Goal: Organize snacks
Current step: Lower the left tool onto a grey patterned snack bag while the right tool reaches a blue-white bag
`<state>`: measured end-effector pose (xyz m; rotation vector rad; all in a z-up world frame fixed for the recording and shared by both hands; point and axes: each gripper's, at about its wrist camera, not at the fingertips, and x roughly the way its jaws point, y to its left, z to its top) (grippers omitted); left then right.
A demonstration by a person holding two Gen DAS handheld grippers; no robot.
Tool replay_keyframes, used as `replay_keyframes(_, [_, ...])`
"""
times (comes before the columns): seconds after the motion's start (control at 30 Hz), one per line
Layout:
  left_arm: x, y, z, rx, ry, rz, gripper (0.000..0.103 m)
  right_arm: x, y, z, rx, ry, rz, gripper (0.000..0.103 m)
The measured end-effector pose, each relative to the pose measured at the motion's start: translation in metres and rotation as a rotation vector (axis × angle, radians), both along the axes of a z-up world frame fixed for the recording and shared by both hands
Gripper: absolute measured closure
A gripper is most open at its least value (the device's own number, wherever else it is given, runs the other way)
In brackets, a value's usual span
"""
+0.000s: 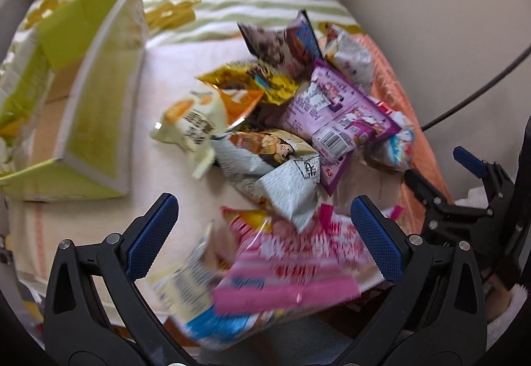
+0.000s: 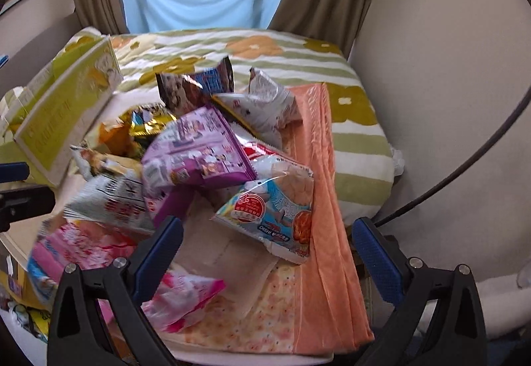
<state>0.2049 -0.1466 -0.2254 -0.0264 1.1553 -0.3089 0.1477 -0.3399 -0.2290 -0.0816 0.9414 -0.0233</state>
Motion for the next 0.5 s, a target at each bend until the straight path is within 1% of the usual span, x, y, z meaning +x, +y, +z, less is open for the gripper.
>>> replay_keyframes(0.07, [0.010,-0.010,-0.014,0.006,0.037,0.000,0.002,0.010,-0.002,-0.012,-0.009,0.022,0.022,0.001])
replay_keyframes(0.13, [0.017,-0.016,-0.023,0.020,0.053,-0.002,0.003,0.019,-0.003,-0.023,-0.033,0.034,0.046,0.001])
replay_keyframes(0.27, [0.029,-0.028,-0.040,0.041,0.093,0.002,0.007,0.029,-0.003,-0.035,-0.074,0.032,0.091,0.001])
replay_keyframes(0.33, [0.034,-0.030,-0.045,0.044,0.110,0.011,0.015,0.034,-0.002,-0.038,-0.095,0.029,0.107,0.002])
replay_keyframes(0.5, [0.040,-0.031,-0.054,0.053,0.128,0.028,0.025,0.047,-0.002,-0.046,-0.153,0.030,0.131,0.002])
